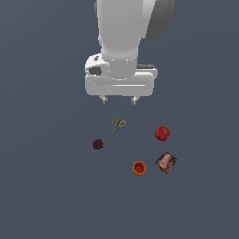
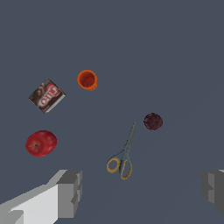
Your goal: Pick up a designated object from a clutter of objects.
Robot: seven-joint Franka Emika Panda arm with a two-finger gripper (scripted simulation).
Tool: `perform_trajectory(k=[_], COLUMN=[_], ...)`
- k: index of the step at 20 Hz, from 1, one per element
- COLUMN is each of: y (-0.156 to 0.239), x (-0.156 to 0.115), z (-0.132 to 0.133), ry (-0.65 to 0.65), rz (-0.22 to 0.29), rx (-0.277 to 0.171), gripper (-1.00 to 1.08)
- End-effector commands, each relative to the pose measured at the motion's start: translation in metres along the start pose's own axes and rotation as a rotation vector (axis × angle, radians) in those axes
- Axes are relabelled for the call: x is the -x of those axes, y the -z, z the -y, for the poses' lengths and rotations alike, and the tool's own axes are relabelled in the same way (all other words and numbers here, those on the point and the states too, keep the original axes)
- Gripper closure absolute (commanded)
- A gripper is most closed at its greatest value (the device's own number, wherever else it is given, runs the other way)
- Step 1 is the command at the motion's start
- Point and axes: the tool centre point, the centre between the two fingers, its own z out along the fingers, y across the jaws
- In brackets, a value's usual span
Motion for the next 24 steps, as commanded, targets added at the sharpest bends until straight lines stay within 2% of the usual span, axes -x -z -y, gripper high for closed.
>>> perform_trajectory(k=[1,11,18,24], y=[0.0,0.0,-0.006,-0.022], x=[0.0,0.003,0.001,-0.003], z=[0.0,-0.035,-0.027,-0.008], ry=[0.0,-0.047,-0.058,-0.092], rz=[0.0,0.019,0.018,0.015], rx=[0.0,0.012,0.013,0.017], gripper=[-0.92,-0.92,-0.92,-0.92])
